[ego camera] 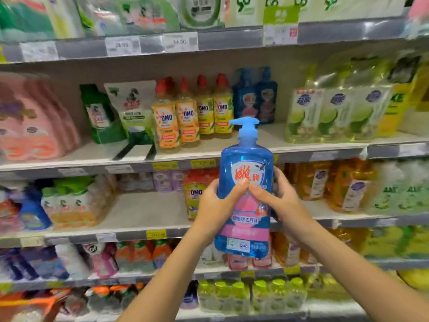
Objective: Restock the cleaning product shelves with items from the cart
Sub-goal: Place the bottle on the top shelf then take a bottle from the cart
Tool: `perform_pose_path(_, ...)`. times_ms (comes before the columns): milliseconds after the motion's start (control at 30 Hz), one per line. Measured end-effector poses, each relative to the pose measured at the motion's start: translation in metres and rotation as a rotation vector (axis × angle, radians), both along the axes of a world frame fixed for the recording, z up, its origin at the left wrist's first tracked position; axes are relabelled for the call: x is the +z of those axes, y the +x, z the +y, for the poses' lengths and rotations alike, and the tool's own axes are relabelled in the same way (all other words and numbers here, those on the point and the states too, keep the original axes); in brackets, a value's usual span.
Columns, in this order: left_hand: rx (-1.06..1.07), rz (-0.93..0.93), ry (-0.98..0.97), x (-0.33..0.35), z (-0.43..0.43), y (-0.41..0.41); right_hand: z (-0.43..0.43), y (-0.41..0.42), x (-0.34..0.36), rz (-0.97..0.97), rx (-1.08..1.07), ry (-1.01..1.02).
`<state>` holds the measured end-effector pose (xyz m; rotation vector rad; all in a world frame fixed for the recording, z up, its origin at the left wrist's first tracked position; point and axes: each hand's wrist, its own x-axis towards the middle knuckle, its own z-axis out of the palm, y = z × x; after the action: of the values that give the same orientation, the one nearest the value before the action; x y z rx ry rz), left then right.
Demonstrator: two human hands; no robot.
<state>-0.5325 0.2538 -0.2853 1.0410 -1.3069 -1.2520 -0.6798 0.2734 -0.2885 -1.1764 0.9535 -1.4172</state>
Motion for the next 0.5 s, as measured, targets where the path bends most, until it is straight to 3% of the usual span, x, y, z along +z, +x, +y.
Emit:
perform_pose_path(233,0.033,-0.048,-0.016,0.036,-0.082,-0.079,-0.082,-0.075,0.039,-0.007,0.0,-0.056)
perform_pose_path(500,0.038,0.017,-0.095,0.066,-0.173,-0.094,-0.178,-0.083,0.076,0.029,0.031,-0.148)
